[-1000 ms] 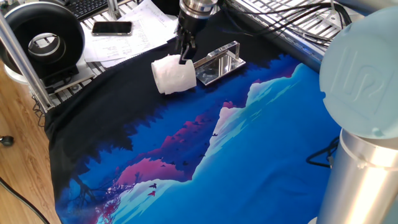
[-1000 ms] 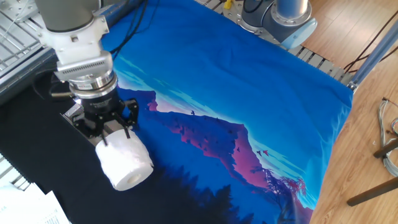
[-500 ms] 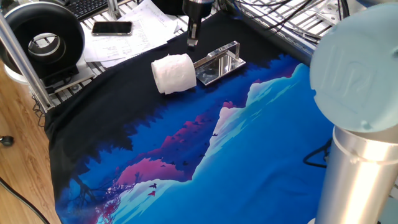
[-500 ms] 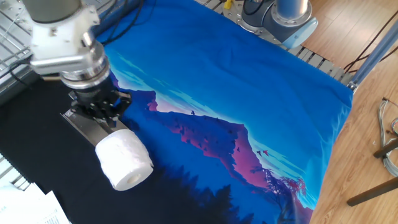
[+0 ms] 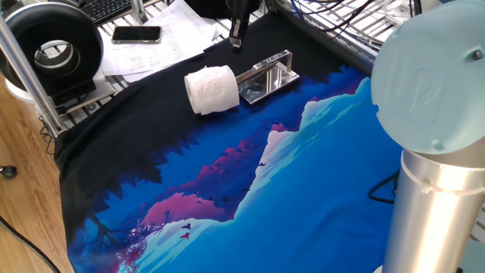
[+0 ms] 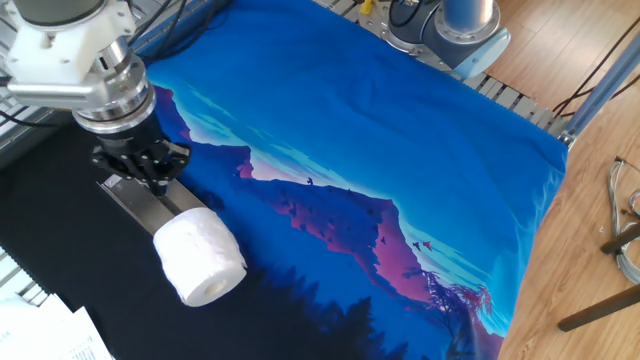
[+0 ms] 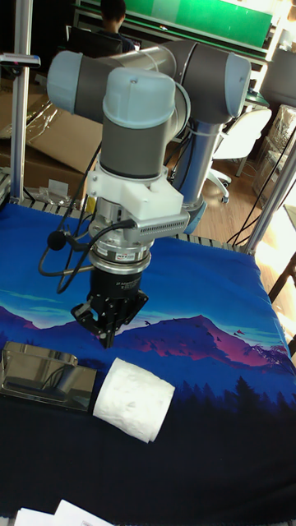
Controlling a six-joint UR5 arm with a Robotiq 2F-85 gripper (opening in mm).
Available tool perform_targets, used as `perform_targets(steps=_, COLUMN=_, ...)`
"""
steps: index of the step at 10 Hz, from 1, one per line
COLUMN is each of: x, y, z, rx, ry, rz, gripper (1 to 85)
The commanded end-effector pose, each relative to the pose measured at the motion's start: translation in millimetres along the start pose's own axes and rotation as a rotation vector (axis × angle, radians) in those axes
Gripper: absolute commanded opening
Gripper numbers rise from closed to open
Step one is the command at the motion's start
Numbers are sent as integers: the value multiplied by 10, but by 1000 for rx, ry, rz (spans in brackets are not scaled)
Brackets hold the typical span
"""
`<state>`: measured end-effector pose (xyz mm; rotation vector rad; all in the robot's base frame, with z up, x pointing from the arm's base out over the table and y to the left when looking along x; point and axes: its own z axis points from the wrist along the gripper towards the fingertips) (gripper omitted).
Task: Take the roll of paper down from the shelf
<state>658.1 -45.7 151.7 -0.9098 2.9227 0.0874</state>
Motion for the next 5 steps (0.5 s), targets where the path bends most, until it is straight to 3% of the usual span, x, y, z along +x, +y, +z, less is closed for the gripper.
perform_targets(steps=1, x=-34, y=-53, z=-15, rx=9, ry=-8, rz=43, gripper=17)
perform_targets(steps=5, x=-46, y=-60, z=19, rx=8, ry=-8, rz=25, gripper=17)
